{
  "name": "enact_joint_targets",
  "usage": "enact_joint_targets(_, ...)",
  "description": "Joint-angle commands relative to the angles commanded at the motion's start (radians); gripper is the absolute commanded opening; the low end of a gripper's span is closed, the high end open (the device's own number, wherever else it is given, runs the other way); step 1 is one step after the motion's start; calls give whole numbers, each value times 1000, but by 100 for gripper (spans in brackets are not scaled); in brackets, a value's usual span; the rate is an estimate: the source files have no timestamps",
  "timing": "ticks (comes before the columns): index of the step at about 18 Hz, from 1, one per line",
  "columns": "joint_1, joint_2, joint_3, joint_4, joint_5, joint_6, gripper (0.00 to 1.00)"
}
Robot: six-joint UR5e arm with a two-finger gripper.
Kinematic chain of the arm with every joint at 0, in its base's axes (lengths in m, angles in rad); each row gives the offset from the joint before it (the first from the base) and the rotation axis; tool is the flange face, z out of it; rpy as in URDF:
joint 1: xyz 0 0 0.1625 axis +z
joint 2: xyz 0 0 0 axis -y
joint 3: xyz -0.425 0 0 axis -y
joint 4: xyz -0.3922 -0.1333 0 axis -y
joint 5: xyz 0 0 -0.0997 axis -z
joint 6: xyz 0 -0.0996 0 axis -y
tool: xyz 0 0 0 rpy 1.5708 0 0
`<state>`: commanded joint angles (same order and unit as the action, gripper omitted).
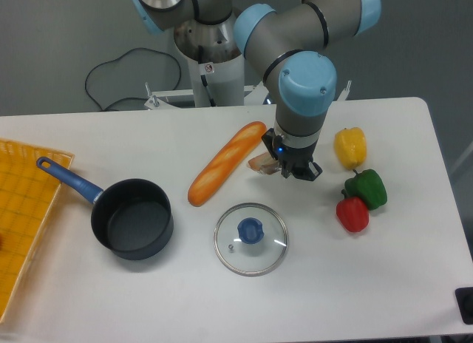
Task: Put the toast in the pot
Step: 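Lift the held toast slice up and over the orange baguette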
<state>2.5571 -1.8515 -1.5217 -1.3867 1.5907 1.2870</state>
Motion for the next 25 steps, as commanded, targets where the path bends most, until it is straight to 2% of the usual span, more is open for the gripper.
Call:
enact_joint_targets(9,-11,6,-5,6,-15,-9,0)
enact_joint_targets(14,-24,63,-12,-2,-40,-55,0)
enact_joint_targets(17,-57,78,-12,-2,-58,-106,0)
enact_joint_targets(25,-120,97,-11,3,-152,-110,0)
